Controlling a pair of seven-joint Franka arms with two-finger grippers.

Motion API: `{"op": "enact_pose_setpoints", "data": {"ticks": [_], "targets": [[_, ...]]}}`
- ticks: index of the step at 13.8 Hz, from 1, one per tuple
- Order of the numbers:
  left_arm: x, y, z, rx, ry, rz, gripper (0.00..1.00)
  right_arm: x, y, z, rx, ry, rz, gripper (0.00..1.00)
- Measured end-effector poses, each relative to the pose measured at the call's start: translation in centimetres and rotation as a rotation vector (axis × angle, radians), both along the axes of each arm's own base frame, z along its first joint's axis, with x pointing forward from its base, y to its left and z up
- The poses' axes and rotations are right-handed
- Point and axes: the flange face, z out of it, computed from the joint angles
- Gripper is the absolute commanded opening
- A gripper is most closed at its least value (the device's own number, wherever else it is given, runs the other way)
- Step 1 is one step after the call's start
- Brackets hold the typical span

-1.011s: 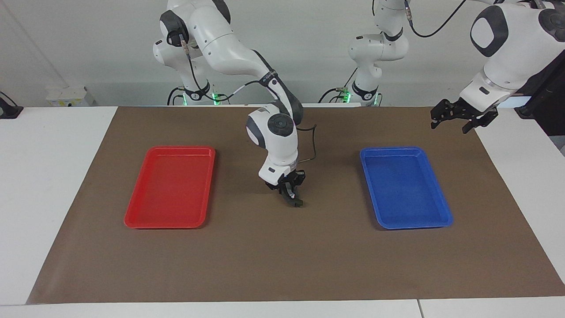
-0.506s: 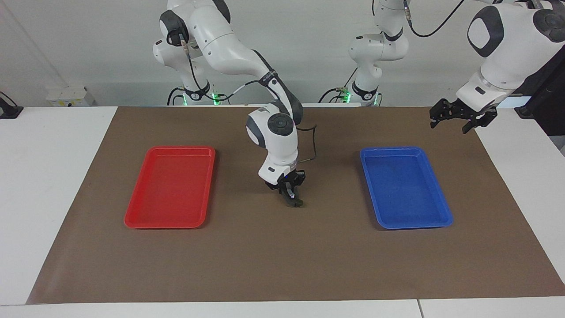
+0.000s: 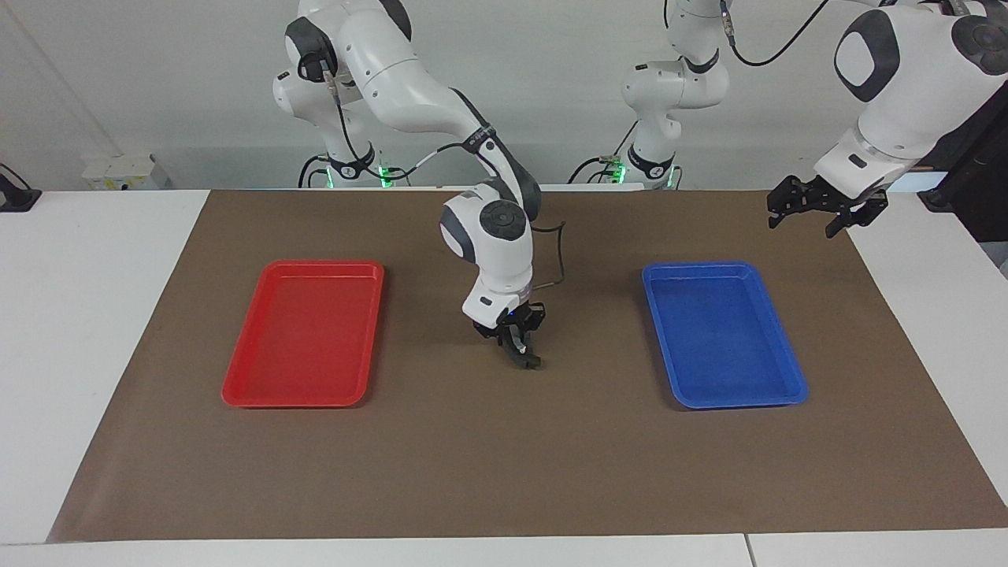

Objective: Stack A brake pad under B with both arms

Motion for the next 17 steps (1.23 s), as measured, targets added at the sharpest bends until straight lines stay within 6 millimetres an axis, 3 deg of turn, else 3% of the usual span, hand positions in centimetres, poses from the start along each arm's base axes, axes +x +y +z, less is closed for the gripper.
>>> {"op": "enact_pose_setpoints", "data": {"ticks": [1, 2, 7, 9, 11, 13, 15, 17], "targets": [[0.0, 0.0, 0.0, 0.000, 0.000, 0.001, 0.99, 0.0, 0.0, 0.0, 0.000, 0.000, 0.000, 0.89], [0.0, 0.1, 0.0, 0.000, 0.000, 0.002, 0.99, 0.0, 0.0, 0.0, 0.000, 0.000, -0.002, 1.00], [0.0, 0.1, 0.0, 0.000, 0.000, 0.002, 0.99, -0.4, -0.8, -1.0, -0.021, 0.019, -0.019, 1.00], [0.0, 0.1, 0.0, 0.000, -0.002, 0.002, 0.99, -0.4, -1.0, 0.1, -0.026, 0.023, -0.022, 1.00], [0.1, 0.0, 0.1, 0.000, -0.010, 0.000, 0.99, -0.2, -2.0, 3.5, -0.025, 0.014, -0.054, 1.00], [0.3, -0.1, 0.3, 0.000, -0.027, -0.002, 0.99, 0.8, -5.1, 8.6, -0.014, -0.014, -0.131, 1.00], [0.4, -0.2, 0.4, 0.000, -0.041, -0.004, 0.99, 2.3, -10.3, 13.4, -0.006, -0.044, -0.213, 1.00], [0.4, -0.2, 0.4, -0.003, -0.043, 0.010, 0.99, 3.3, -15.7, 17.0, -0.007, -0.061, -0.294, 1.00]]}}
